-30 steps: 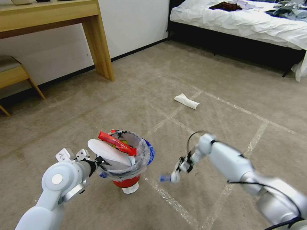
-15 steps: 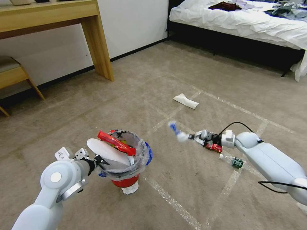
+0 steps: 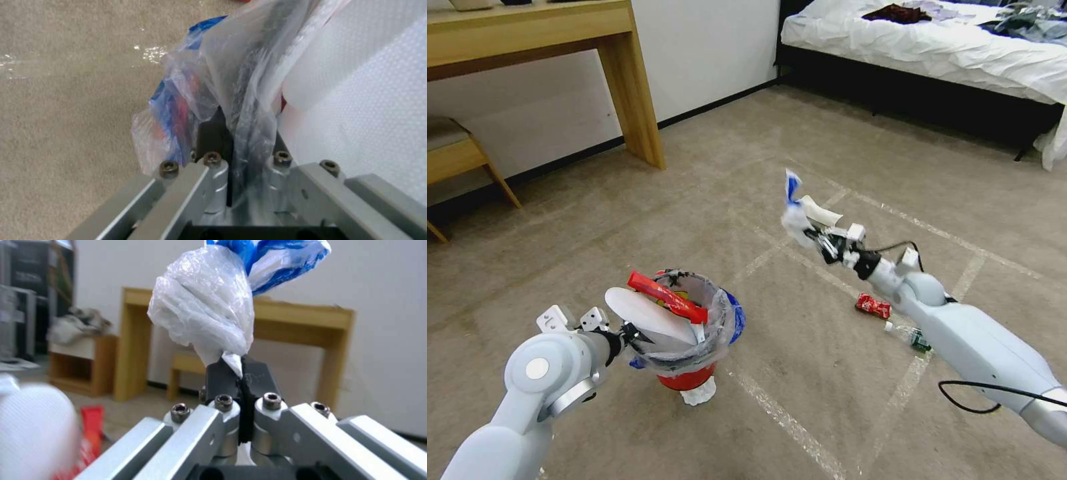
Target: Pick up the trash bin and place the garbage on the floor into it.
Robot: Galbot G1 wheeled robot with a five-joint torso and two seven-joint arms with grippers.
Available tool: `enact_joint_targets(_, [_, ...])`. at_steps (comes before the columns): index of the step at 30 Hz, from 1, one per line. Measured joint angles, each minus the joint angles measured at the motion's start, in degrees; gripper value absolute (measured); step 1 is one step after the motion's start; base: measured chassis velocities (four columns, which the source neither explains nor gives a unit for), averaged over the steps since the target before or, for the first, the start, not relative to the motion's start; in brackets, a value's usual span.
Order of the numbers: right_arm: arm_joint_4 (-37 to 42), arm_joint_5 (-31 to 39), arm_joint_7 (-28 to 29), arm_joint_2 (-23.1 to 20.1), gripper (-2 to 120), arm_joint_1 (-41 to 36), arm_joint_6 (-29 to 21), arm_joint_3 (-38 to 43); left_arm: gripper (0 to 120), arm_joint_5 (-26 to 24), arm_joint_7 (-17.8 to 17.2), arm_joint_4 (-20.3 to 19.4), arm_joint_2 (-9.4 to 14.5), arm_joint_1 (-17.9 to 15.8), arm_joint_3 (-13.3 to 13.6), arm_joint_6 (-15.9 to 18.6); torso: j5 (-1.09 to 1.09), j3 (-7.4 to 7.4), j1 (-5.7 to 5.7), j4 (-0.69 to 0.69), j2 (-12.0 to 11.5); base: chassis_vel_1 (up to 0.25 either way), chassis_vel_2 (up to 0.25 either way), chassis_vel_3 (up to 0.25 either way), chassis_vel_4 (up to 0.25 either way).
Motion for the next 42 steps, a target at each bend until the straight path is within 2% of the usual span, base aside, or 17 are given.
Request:
enact_joint_targets(5, [5.9,1.7,0.1,1.0,0,2.5,-3.7,-2.0,4,0.6,0.1,0.1,-0.5,-0.1,0.1,0.0,0.01,0.0,0.0,0.0,0.0,0.0,0.0,0.0,0.0])
enact_joint_targets(12, [7.5,1.9,-0.5,3.0,0,4.8,-5.7,-4.9,4,0.8,0.3,0.4,-0.7,-0.2,0.3,0.0,0.01,0.0,0.0,0.0,0.0,0.0,0.0,0.0,0.0])
enact_joint_targets(24, [4.1,-3.2,-3.1,8.3,0,7.2,-5.7,-13.5,4,1.2,0.5,1.0,-1.7,-0.9,0.9,0.0,0.01,0.0,0.0,0.0,0.0,0.0,0.0,0.0,0.0])
enact_joint_targets(28, [1.5,-4.6,-3.2,11.4,0,8.2,-5.0,-16.9,4,1.2,0.5,0.8,-1.9,-0.9,1.1,0.0,0.01,0.0,0.0,0.0,0.0,0.0,0.0,0.0,0.0])
enact_joint_targets(42, [-4.4,-7.4,-4.0,16.3,0,9.9,-4.2,-21.5,4,1.1,0.5,-0.1,-1.9,-0.7,0.8,0.0,0.02,0.0,0.0,0.0,0.0,0.0,0.0,0.0,0.0])
